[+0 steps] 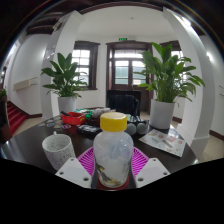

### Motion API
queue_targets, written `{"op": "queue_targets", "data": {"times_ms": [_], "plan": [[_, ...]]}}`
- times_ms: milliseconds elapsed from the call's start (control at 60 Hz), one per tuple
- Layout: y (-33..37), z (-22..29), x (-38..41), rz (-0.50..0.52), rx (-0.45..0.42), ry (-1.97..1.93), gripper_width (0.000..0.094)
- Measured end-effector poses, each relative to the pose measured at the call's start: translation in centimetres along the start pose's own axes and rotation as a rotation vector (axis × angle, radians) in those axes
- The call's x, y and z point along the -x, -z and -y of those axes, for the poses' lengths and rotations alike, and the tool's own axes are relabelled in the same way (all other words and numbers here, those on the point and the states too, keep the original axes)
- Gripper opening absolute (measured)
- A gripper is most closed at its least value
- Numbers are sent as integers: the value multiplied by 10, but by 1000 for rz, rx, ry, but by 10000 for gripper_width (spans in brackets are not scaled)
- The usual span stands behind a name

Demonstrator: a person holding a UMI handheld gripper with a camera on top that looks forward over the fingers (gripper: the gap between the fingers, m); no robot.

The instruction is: Pour water

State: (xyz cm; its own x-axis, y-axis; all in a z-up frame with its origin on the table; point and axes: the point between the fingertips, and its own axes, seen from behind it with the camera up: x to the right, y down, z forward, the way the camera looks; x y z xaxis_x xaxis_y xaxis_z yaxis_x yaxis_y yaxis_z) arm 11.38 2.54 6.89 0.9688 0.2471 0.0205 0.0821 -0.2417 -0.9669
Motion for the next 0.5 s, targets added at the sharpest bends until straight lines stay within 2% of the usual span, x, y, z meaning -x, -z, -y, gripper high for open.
{"op": "queue_targets", "data": {"times_ms": [83, 233, 317, 500], "plan": [[0, 0, -2, -22, 4, -29, 461], [1, -4, -4, -52, 37, -21, 594], [9, -14, -9, -82, 88, -38, 821], [63, -24, -4, -123, 111, -89, 827]]}}
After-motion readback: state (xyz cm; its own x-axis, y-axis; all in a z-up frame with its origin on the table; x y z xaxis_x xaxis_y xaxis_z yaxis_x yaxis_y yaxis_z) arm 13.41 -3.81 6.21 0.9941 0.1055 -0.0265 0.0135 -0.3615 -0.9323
